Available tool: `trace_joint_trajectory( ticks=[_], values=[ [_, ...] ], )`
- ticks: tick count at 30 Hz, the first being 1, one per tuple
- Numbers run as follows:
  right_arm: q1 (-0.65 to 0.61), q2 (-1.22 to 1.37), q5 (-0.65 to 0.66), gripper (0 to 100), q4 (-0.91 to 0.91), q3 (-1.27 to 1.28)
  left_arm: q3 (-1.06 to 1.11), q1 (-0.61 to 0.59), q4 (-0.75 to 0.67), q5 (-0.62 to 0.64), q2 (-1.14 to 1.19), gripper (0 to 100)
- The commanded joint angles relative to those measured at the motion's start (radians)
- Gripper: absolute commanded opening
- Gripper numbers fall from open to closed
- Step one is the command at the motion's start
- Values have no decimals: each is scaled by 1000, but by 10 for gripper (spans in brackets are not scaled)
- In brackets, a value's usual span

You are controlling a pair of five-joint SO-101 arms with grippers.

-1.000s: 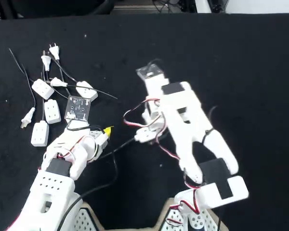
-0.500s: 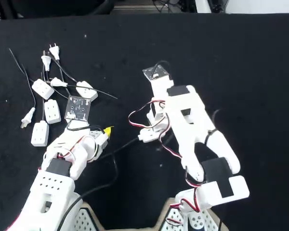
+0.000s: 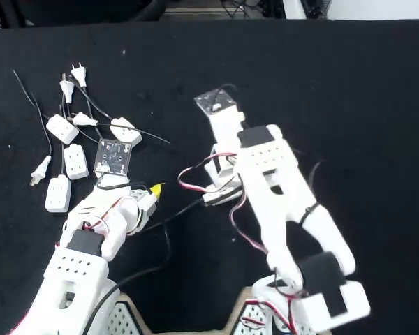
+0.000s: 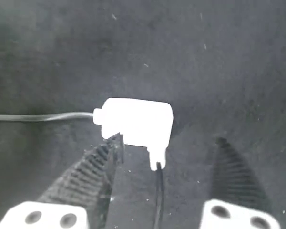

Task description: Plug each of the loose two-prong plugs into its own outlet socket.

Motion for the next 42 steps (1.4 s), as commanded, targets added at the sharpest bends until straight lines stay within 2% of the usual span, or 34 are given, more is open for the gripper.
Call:
trace_joint_trajectory(
  ticks=[1, 7, 13, 16, 19, 24, 29, 39, 42],
  values=[
    [-29, -97, 95, 307, 8, -99, -12, -12, -9, -6, -14, 234],
    [-29, -120, 592, 307, 58, -131, -47, -202, -11, 35, -14, 234],
    [-31, -119, 868, 307, 63, -107, -56, -383, -15, 249, -14, 234],
    [-51, -119, 1039, 307, 60, -12, -58, -447, -17, 313, -14, 234],
    [-86, -119, 1152, 307, 52, 107, -62, -487, -17, 358, -14, 234],
    [-100, -119, 1174, 307, -81, 231, -61, -507, -17, 379, -14, 234],
    [-98, -119, 1174, 307, -135, 300, -61, -503, -17, 379, -14, 234],
    [17, -127, 1171, 306, -203, 366, -62, -498, -17, 374, -14, 234],
    [31, -119, 1083, 235, -245, 348, -62, -498, -17, 374, -14, 234]
  ],
)
